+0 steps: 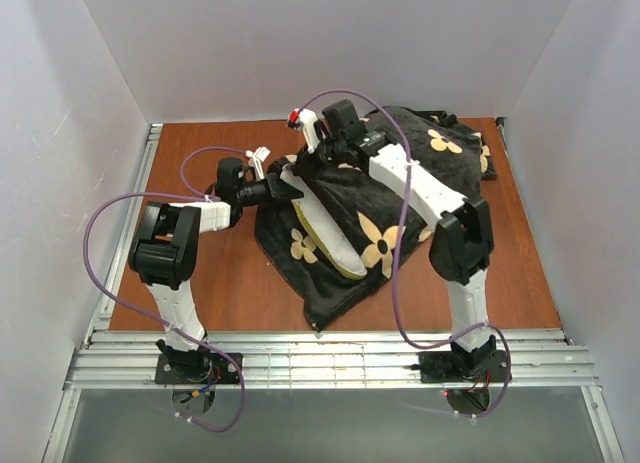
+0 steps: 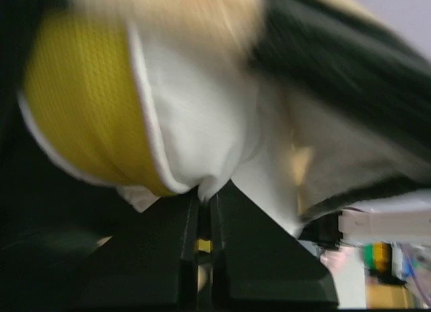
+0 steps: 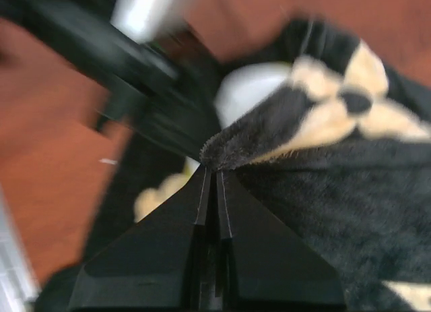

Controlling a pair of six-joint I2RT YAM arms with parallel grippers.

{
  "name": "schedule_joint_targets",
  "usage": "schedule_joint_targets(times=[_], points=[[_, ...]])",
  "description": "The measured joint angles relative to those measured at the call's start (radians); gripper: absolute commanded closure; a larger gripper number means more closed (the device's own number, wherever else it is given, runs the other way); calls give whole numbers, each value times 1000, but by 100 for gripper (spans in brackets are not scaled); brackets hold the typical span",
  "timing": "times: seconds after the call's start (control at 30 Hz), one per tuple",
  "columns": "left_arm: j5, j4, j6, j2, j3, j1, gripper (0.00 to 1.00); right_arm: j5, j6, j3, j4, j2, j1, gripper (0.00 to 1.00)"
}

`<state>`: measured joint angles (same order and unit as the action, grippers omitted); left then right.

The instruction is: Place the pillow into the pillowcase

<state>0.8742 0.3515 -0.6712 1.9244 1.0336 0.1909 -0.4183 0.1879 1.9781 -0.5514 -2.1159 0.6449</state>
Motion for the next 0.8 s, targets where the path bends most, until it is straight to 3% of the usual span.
schedule_joint_targets(times=[0.1, 0.2, 0.27, 0.3, 0.4, 0.47, 0.53, 0.57, 0.6, 0.67, 0.8], points=[[84, 200, -162, -50, -63, 44, 100, -89, -66, -21, 19, 139, 36, 99], [124, 291, -233, -105, -103, 71, 97, -129, -121, -151, 74, 314, 85, 99], [136, 275, -216, -117, -101, 72, 84, -120, -120, -254, 87, 397, 100, 99], [131, 241, -191, -109, -89, 67, 71, -112, -115, -290, 99, 411, 95, 99], [65, 98, -117, -56, -36, 38, 56, -42, -74, -369, 115, 376, 63, 97], [13, -10, -66, -43, -29, 8, 50, 22, -50, -389, 96, 315, 50, 81], [-21, -116, -5, -45, -24, -17, 46, 72, -29, -388, 56, 254, 51, 15], [-36, -175, 26, -52, -18, -27, 45, 98, -23, -378, 25, 227, 54, 1], [-45, -232, 59, -65, -17, -34, 44, 121, -18, -368, 1, 206, 59, 1], [-51, -336, 122, -117, -19, -37, 32, 177, -8, -348, -37, 185, 71, 1], [-47, -463, 183, -318, -57, -45, 23, 281, 18, -331, -61, 201, 124, 1]])
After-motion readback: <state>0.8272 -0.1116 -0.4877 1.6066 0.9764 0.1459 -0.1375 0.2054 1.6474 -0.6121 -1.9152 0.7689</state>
